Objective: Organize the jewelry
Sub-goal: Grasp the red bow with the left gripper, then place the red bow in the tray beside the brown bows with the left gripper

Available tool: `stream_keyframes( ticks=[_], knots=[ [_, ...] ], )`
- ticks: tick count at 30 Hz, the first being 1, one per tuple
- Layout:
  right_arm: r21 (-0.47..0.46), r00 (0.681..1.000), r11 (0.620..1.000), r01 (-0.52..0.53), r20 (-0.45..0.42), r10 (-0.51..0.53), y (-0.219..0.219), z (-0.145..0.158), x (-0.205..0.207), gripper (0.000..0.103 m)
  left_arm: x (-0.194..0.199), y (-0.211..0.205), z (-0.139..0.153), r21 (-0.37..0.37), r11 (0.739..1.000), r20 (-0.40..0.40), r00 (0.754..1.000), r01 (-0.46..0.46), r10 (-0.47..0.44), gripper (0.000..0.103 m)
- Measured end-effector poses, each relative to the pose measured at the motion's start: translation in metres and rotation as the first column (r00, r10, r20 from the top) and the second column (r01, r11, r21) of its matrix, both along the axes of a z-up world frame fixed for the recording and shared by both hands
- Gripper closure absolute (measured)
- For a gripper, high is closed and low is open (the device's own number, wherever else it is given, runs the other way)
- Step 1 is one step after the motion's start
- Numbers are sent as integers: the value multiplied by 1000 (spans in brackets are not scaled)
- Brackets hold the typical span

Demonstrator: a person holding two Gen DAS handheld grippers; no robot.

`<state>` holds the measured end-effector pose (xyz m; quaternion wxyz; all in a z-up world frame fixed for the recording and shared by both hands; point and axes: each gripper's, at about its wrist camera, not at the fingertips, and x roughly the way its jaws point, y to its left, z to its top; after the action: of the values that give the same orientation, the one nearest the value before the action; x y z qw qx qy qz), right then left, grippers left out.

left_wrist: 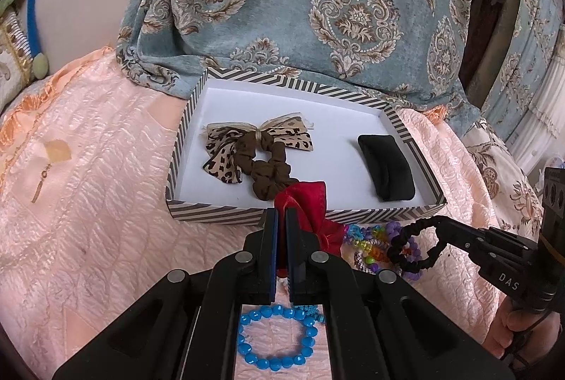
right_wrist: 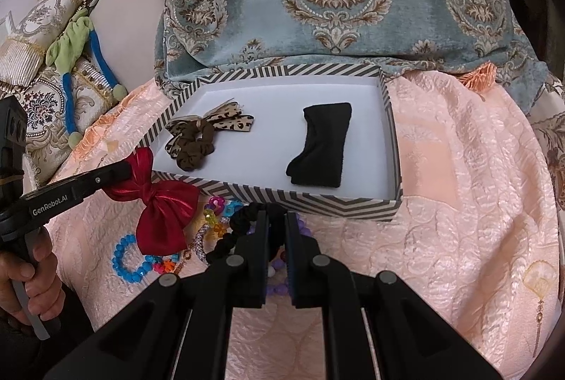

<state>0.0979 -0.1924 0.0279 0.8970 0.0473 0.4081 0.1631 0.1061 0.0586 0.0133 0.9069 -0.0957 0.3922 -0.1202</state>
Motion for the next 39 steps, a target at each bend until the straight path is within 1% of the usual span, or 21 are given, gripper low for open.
stream_keyframes(
  ticks=[7,11,15,18,22,25,28,31,33,37,39],
  knots=[
    [0,1000,1000,0,5,0,-1,0,0,95,-1,0,1,-2,1000,6,1000,1,-1,103],
    [-2,1000,1000,-2,8,2,0,4,-1,95,-4,-1,8,-17,1000,23,1000,16,-16,103],
    [5,1000,1000,-4,24,4,1,14,-3,95,-9,0,26,-73,997,65,997,40,-36,103],
    [4,999,1000,-8,45,8,3,28,-1,95,-9,1,41,-116,992,94,995,43,-32,103],
    [22,996,1000,-14,87,12,5,51,10,95,-3,-5,61,-120,992,139,990,42,-25,103],
    [18,995,1000,-7,96,5,9,60,32,95,16,-14,74,-108,994,154,988,35,-18,103],
    [5,998,1000,12,68,-12,12,55,66,95,38,-25,75,-95,995,157,987,33,-18,103],
    [-13,998,999,38,48,-38,12,45,94,95,71,-32,66,-97,995,140,990,30,-17,103],
    [-12,998,999,50,44,-50,9,38,108,95,93,-32,58,-103,995,132,991,12,2,103],
    [7,998,998,63,28,-63,5,23,138,95,137,-23,36,-126,991,117,992,-37,52,103],
    [37,997,997,73,15,-74,2,18,155,95,154,-13,24,-133,988,94,991,-83,96,103]
  ],
)
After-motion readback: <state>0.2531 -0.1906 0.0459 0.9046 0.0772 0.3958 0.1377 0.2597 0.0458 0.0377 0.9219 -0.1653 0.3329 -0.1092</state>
